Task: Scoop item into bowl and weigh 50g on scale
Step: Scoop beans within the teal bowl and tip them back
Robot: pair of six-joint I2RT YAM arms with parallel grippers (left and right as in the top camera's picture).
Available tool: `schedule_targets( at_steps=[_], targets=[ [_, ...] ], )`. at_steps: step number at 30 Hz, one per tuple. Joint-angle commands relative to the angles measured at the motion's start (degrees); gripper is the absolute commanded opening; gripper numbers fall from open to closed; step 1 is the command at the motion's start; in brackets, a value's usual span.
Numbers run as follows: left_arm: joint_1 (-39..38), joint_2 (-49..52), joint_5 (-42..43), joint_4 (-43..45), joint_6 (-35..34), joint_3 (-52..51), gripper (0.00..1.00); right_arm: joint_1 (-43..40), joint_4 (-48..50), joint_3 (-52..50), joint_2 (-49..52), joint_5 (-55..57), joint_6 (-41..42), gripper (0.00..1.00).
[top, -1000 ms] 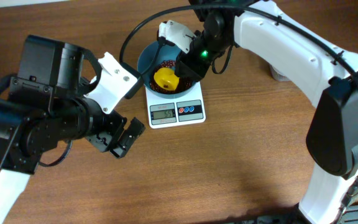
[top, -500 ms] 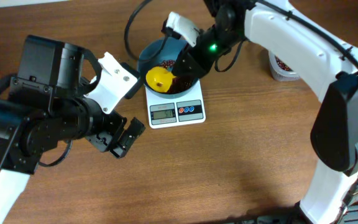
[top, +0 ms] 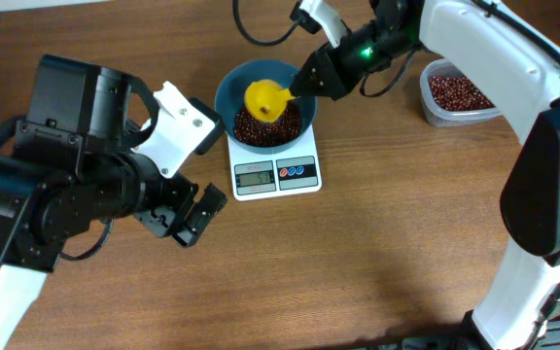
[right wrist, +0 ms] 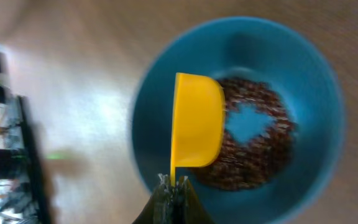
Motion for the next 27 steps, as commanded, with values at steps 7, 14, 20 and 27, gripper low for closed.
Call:
schedule_targets(
  at_steps=[7, 14, 20, 27],
  targets=[
    [-0.2, -0.8, 0.6, 0.1, 0.9, 1.0, 0.99, 5.5, 5.3, 1.4, -0.1, 24.5, -3.6, 0.04],
    [-0.2, -0.8, 0.6, 0.1, 0.9, 1.0, 0.99, 8.2, 3.4, 1.4, 0.7, 24.7, -3.6, 0.04],
    [-0.2, -0.8, 0.6, 0.1, 0.9, 1.0, 0.99, 9.6, 1.6, 1.4, 0.7, 24.6, -4.8, 0.04],
    [-0.2, -0.8, 0.6, 0.1, 0.9, 1.0, 0.99, 11.1, 1.3, 1.4, 1.1, 27.6, -12.9, 0.04]
  ],
)
